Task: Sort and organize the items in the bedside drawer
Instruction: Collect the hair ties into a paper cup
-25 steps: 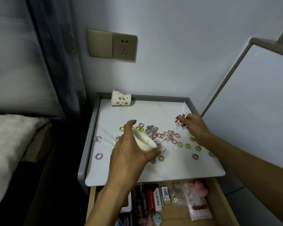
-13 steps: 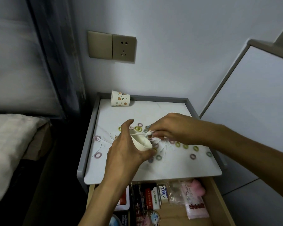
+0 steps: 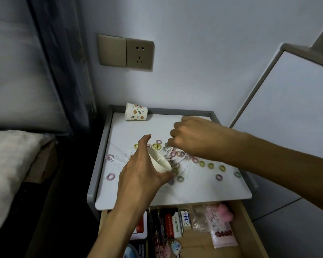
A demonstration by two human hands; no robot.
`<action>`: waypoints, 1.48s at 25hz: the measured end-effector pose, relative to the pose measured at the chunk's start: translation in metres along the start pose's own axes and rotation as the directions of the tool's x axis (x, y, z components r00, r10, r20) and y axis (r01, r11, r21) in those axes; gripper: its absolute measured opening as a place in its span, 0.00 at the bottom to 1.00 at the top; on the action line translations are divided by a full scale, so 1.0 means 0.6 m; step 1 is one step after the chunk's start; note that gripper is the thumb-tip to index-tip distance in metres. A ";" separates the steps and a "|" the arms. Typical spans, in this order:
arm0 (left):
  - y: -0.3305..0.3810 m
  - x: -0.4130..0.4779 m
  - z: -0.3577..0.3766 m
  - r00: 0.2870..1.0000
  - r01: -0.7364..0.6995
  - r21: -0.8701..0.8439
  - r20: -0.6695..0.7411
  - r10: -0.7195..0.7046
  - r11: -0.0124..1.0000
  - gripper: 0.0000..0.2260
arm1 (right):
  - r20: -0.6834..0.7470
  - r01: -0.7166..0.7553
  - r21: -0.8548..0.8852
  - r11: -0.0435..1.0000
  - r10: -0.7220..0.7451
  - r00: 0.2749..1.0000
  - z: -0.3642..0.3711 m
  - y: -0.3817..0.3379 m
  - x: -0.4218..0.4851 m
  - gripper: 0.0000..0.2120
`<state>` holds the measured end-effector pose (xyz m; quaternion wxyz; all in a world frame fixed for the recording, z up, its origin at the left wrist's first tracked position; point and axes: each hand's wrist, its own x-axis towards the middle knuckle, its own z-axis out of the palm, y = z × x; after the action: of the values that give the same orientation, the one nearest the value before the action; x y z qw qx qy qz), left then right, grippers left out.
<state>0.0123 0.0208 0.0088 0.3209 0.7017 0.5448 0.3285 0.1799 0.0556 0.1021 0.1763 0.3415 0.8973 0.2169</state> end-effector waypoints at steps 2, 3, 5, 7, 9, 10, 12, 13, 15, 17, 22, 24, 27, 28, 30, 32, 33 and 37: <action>0.000 0.002 0.003 1.000 0.006 -0.007 -0.002 -0.006 1.000 0.48 | -0.056 0.049 -0.018 0.999 -0.049 0.997 0.007 -0.014 0.011 0.05; 0.001 0.003 0.004 1.000 0.010 -0.009 -0.005 -0.010 1.000 0.48 | -0.074 0.067 -0.015 0.998 -0.068 0.995 0.009 -0.016 0.014 0.05; 0.000 0.003 0.003 1.000 0.012 -0.007 -0.011 -0.012 1.000 0.48 | -0.026 0.060 0.021 0.998 -0.060 0.998 0.006 -0.014 0.014 0.10; 0.000 0.000 0.000 1.000 0.010 -0.003 -0.007 -0.010 1.000 0.48 | 0.070 -0.031 0.185 0.982 0.018 0.997 -0.001 -0.001 0.002 0.14; 0.000 -0.001 -0.002 1.000 0.001 0.003 -0.003 -0.001 1.000 0.48 | 0.180 -0.186 0.433 0.882 0.118 0.977 -0.009 0.014 -0.008 0.09; 0.000 -0.001 -0.003 1.000 -0.003 0.008 -0.003 0.003 1.000 0.49 | 0.195 -0.226 0.563 0.795 0.138 0.971 -0.009 0.017 -0.011 0.06; 0.002 0.001 -0.002 1.000 -0.014 0.015 0.004 0.013 1.000 0.49 | 0.135 -0.183 0.706 0.684 0.124 0.983 -0.003 0.009 -0.004 0.05; 0.002 0.001 -0.001 1.000 -0.018 0.016 0.009 0.018 1.000 0.49 | 0.113 -0.155 0.741 0.653 0.106 0.988 0.001 -0.001 0.003 0.05; 0.004 0.001 0.000 0.999 -0.034 0.005 0.009 0.034 0.999 0.48 | 0.070 -0.107 0.773 0.626 0.083 0.994 0.006 -0.020 0.015 0.06; 0.005 0.001 -0.002 0.999 -0.032 -0.009 -0.008 0.032 0.999 0.48 | -0.007 -0.104 0.807 0.582 0.185 0.983 0.016 -0.013 0.012 0.08; 0.003 -0.001 -0.009 0.999 0.003 -0.022 -0.042 -0.004 1.000 0.47 | 0.197 -0.521 0.753 0.402 0.618 0.761 0.148 0.033 -0.044 0.07; 0.000 0.000 -0.011 0.999 -0.011 -0.030 -0.051 0.009 1.000 0.47 | 0.369 -0.665 0.674 0.322 0.632 0.681 0.220 0.018 -0.056 0.07; -0.004 0.001 -0.009 0.998 -0.016 -0.029 -0.057 0.014 0.999 0.47 | 0.436 -0.667 0.737 0.114 0.674 0.596 0.282 -0.007 -0.057 0.04; -0.005 0.000 -0.009 0.998 -0.021 -0.030 -0.058 0.019 0.999 0.46 | 0.429 -0.665 0.740 0.103 0.689 0.584 0.292 -0.009 -0.055 0.04; -0.006 0.000 -0.009 0.998 -0.024 -0.034 -0.062 0.022 0.999 0.46 | 0.427 -0.675 0.733 0.083 0.716 0.552 0.303 -0.005 -0.050 0.03; -0.006 0.001 -0.008 0.998 -0.021 -0.038 -0.064 0.018 0.999 0.46 | 0.423 -0.701 0.711 0.056 0.763 0.489 0.301 -0.001 -0.050 0.02; -0.006 0.001 -0.009 0.998 -0.018 -0.041 -0.065 0.016 0.999 0.46 | 0.402 -0.715 0.697 0.053 0.797 0.451 0.295 -0.002 -0.053 0.02; -0.003 0.003 -0.011 0.998 -0.007 -0.053 -0.067 0.004 0.999 0.45 | 0.305 -0.785 0.585 0.205 0.841 0.447 0.259 -0.043 -0.063 0.14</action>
<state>0.0061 0.0232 0.0112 0.3201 0.6829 0.5445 0.3671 0.2650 0.0541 -0.0356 -0.1326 0.7882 0.5997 -0.0398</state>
